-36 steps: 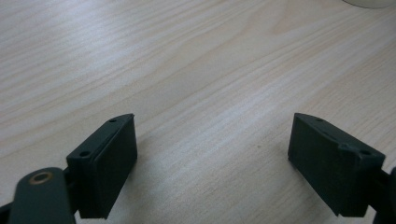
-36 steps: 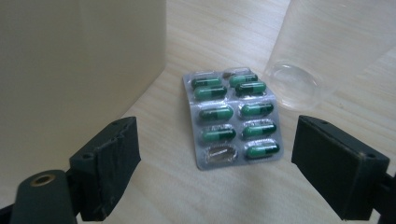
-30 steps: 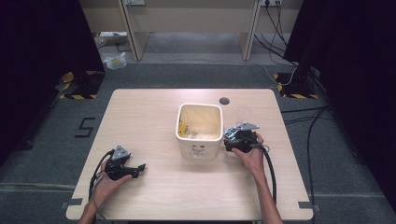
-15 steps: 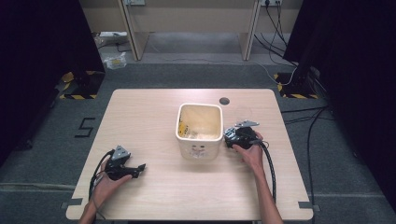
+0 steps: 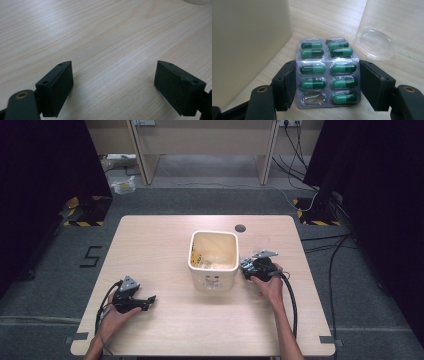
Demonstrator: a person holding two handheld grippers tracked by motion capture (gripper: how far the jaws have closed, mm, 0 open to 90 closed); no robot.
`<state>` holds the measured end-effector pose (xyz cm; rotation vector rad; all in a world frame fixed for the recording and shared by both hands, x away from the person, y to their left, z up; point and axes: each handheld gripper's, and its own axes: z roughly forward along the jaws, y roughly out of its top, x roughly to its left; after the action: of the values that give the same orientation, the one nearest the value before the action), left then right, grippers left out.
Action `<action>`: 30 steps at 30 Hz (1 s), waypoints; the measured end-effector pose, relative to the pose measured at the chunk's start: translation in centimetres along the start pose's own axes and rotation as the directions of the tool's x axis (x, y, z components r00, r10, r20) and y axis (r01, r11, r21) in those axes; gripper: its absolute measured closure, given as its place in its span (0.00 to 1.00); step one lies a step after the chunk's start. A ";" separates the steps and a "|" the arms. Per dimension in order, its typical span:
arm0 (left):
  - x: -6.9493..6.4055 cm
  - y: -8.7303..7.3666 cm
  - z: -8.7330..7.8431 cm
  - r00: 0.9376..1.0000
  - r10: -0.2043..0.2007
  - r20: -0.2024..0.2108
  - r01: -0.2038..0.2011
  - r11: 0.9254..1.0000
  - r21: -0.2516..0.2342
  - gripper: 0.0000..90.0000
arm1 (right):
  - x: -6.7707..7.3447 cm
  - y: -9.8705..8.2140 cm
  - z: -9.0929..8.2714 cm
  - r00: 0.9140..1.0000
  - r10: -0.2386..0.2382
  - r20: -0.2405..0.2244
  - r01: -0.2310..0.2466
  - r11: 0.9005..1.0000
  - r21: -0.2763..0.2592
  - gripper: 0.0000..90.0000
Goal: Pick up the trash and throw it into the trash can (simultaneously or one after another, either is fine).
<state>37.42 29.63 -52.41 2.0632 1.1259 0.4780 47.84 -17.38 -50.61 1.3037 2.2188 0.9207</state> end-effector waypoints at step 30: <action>0.0 0.0 0.0 1.000 0.000 0.000 0.000 1.000 0.000 0.16 | 0.4 0.7 -7.2 0.999 -0.035 0.033 0.038 0.996 -0.085 0.39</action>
<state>37.42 29.63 -52.41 2.0632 1.1259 0.4786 43.56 -19.17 -45.09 1.2269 2.1477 0.9642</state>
